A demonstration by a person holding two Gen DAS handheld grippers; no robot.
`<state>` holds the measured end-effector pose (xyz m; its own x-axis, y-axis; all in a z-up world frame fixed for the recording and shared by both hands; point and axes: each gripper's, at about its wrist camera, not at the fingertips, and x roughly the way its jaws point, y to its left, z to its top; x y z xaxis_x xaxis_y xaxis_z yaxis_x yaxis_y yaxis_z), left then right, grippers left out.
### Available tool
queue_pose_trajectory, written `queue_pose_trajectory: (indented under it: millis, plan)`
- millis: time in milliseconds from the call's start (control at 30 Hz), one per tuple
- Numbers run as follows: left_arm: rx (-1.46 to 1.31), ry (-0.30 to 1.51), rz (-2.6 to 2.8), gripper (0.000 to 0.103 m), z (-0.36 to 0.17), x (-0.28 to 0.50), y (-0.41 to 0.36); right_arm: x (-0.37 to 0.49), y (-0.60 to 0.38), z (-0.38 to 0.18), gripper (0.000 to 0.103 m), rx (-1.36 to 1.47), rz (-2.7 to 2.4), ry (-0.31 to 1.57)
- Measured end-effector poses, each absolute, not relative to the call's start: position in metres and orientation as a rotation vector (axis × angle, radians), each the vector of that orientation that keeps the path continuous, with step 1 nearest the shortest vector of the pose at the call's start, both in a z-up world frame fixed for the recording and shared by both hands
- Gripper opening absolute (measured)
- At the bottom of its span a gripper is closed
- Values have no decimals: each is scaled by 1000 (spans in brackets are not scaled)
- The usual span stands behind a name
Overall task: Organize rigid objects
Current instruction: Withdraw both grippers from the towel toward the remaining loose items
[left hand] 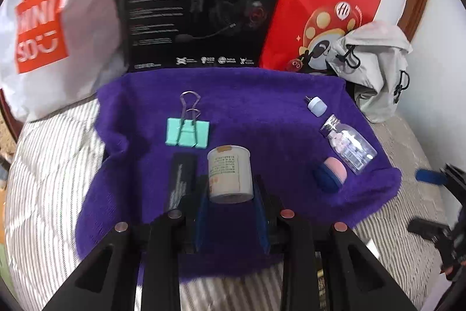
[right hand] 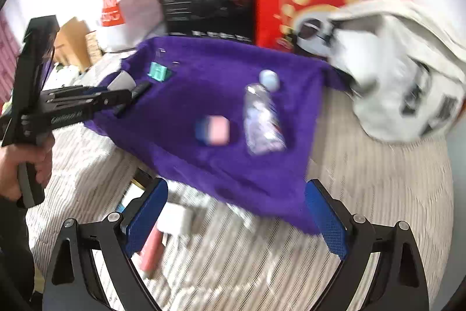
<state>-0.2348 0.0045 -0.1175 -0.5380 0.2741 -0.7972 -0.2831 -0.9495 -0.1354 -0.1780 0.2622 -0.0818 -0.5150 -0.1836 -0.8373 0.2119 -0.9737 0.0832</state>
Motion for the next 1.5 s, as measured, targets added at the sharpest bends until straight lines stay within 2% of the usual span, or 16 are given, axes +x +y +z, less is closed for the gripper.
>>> queue_pose_trajectory:
  millis: [467, 733, 867, 1033, 1100, 1167, 1300, 1500]
  plan:
    - [-1375, 132, 2463, 27, -141, -260, 26, -141, 310, -104, 94, 1533, -2587, -192]
    - [-1374, 199, 2473, 28, -143, -263, 30, -133, 313, -114, 94, 1584, -2555, -200]
    - [-1392, 209, 2468, 36, -144, -263, 31, -129, 312, -113, 94, 1574, -2550, -195]
    - [-1384, 217, 2484, 36, -138, -258, 28, -125, 312, -108, 94, 1558, -2556, -202]
    - [-1375, 215, 2496, 47, -133, -252, 24, -122, 313, -106, 94, 1553, -2560, -204]
    - [-1359, 197, 2511, 82, -124, -244, 20, -119, 312, -104, 96, 1548, -2563, -208]
    - [-1322, 128, 2518, 99, -105, -215, 14, -115, 308, -105, 97, 1547, -2553, -206]
    - [-1375, 91, 2491, 101, -109, -172, 16, -108, 296, -107, 97, 1545, -2526, -176]
